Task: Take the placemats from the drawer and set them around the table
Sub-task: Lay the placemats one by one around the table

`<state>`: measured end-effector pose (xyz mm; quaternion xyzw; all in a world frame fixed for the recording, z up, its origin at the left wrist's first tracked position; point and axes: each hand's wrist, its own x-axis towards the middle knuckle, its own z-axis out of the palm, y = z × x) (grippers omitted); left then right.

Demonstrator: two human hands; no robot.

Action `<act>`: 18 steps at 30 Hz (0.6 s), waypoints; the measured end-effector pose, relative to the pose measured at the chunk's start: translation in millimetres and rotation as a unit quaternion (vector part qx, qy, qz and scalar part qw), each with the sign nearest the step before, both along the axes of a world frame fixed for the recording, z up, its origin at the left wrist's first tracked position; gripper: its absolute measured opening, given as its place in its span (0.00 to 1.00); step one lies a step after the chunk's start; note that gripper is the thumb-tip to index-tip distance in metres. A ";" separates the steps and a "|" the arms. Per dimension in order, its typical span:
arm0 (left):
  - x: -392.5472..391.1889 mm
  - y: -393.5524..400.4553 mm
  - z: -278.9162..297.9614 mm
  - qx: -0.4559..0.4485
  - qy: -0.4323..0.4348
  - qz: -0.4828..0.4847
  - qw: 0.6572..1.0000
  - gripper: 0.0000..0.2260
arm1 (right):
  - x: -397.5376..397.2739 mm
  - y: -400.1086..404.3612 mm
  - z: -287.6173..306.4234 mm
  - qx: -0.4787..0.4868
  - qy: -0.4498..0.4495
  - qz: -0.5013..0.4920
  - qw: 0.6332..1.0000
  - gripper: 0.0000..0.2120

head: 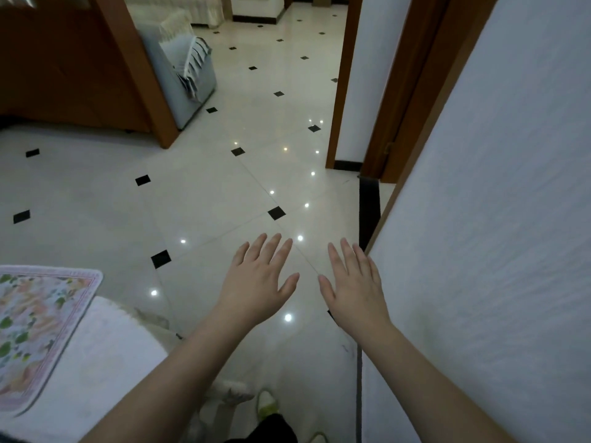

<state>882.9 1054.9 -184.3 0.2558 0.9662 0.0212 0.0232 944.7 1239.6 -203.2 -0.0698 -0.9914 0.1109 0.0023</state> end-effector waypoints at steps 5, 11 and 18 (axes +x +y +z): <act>-58.5 -18.2 15.1 0.048 0.020 0.051 0.997 0.37 | -60.9 7.4 7.2 0.030 -0.007 0.025 0.999 0.32; -125.4 -40.0 6.0 0.020 0.011 0.074 0.997 0.37 | -141.6 0.5 19.1 0.078 -0.035 0.062 0.994 0.32; -185.4 -59.1 12.5 0.019 0.028 0.105 0.994 0.33 | -216.3 -13.2 34.8 0.077 0.004 0.090 0.993 0.38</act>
